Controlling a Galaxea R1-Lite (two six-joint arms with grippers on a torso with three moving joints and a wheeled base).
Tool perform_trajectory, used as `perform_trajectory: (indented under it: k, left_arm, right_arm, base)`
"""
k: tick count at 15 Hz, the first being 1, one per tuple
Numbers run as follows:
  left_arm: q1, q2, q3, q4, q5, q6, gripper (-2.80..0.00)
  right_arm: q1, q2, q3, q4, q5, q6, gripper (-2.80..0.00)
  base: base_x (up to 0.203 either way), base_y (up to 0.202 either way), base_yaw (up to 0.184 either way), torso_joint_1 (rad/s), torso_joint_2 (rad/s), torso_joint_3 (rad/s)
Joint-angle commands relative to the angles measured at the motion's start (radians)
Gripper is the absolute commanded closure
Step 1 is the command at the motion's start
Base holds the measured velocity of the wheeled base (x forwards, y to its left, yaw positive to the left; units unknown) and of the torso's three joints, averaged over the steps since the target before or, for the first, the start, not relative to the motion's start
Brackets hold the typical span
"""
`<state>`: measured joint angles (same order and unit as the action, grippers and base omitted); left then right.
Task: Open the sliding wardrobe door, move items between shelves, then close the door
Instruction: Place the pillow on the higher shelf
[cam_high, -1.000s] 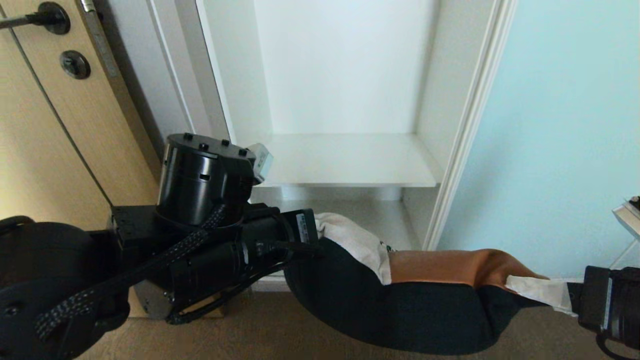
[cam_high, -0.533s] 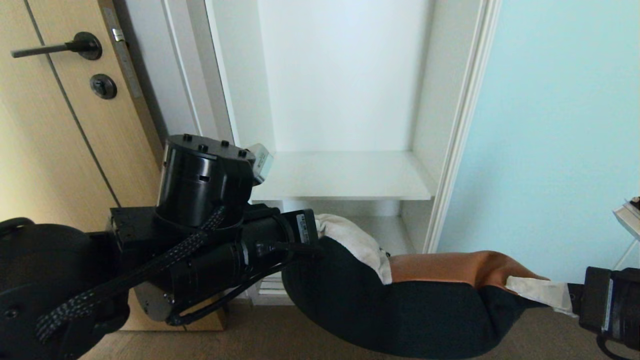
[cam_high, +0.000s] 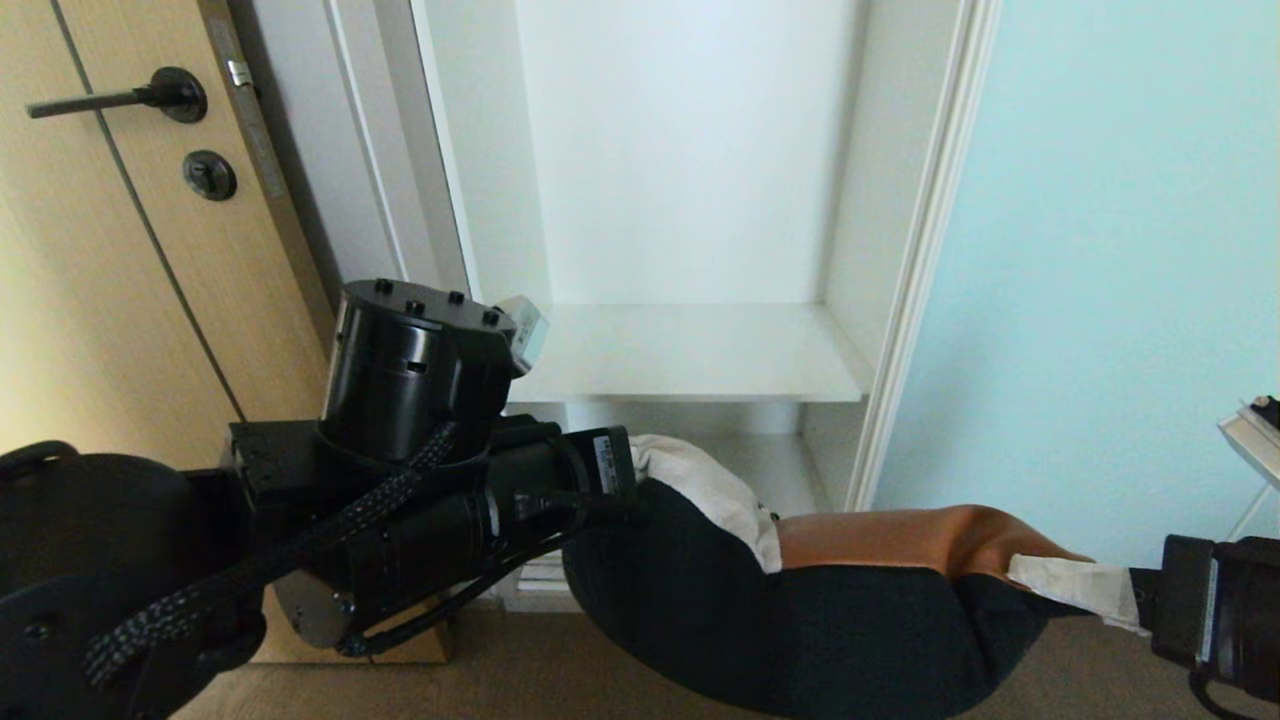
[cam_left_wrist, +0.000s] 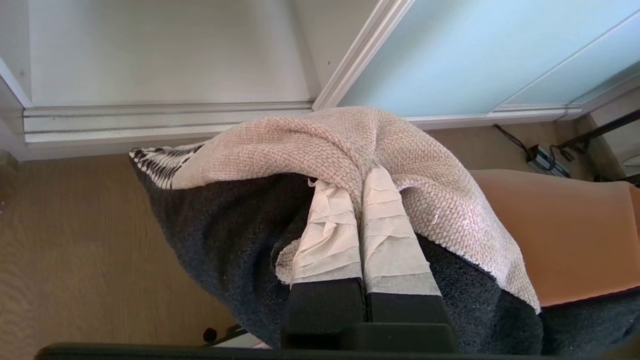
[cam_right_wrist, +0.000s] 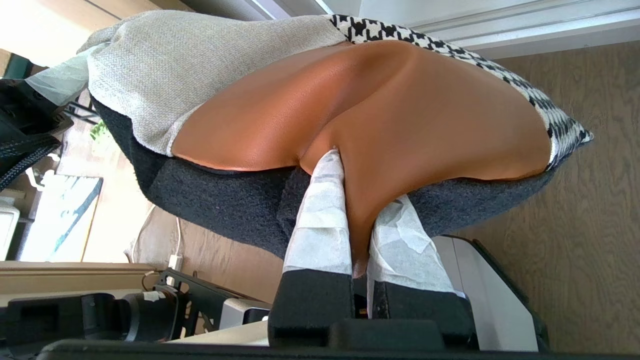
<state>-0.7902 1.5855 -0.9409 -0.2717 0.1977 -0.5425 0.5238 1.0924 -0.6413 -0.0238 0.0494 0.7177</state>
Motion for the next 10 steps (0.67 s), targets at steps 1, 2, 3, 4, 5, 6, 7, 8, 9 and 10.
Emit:
perform_trajectory:
  k: [1, 2, 3, 4, 5, 6, 7, 8, 9, 10]
  left_arm:
    - [0.000, 0.000, 0.032, -0.002, 0.003, -0.002, 0.00]
    - [0.000, 0.000, 0.049, -0.003, 0.003, -0.003, 0.00]
    - [0.000, 0.000, 0.049, -0.004, 0.003, -0.004, 0.00]
    - [0.000, -0.003, 0.045, -0.008, 0.003, -0.001, 0.00]
    - [0.000, -0.009, 0.039, -0.017, 0.003, 0.001, 0.00]
    - [0.000, -0.014, 0.037, -0.025, 0.002, 0.003, 0.00]
    - [0.000, -0.019, 0.034, -0.026, 0.002, 0.003, 0.00]
    - [0.000, -0.023, 0.034, -0.026, 0.002, 0.003, 0.00]
    - [0.000, -0.024, 0.034, -0.026, 0.002, 0.002, 0.00]
    - [0.000, -0.022, 0.032, -0.026, 0.002, 0.001, 0.00]
  right_arm:
    - [0.001, 0.021, -0.005, -0.002, 0.001, -0.001, 0.00]
    - [0.001, 0.032, -0.011, -0.002, -0.002, -0.004, 0.00]
    - [0.001, 0.035, -0.017, -0.003, -0.001, -0.005, 0.00]
    - [0.001, 0.040, -0.023, -0.002, 0.001, -0.006, 0.00]
    - [0.002, 0.040, -0.027, -0.002, 0.003, -0.006, 0.00]
    - [0.005, 0.040, -0.035, -0.002, 0.000, -0.006, 0.00]
    - [0.006, 0.038, -0.037, -0.002, 0.001, -0.004, 0.00]
    - [0.009, 0.037, -0.037, -0.002, 0.000, -0.004, 0.00]
    - [0.013, 0.034, -0.038, -0.002, -0.001, -0.004, 0.00]
    - [0.015, 0.032, -0.038, -0.002, -0.001, -0.003, 0.00]
  base:
    - [0.000, 0.000, 0.000, 0.000, 0.00, 0.000]
    - [0.000, 0.000, 0.000, 0.000, 0.00, 0.000]
    - [0.000, 0.000, 0.000, 0.000, 0.00, 0.000]
    - [0.000, 0.000, 0.000, 0.000, 0.00, 0.000]
    - [0.000, 0.000, 0.000, 0.000, 0.00, 0.000]
    - [0.000, 0.000, 0.000, 0.000, 0.00, 0.000]
    - [0.000, 0.000, 0.000, 0.000, 0.00, 0.000]
    - [0.000, 0.000, 0.000, 0.000, 0.00, 0.000]
    - [0.000, 0.000, 0.000, 0.000, 0.00, 0.000]
    - [0.068, 0.000, 0.000, 0.002, 0.01, 0.006]
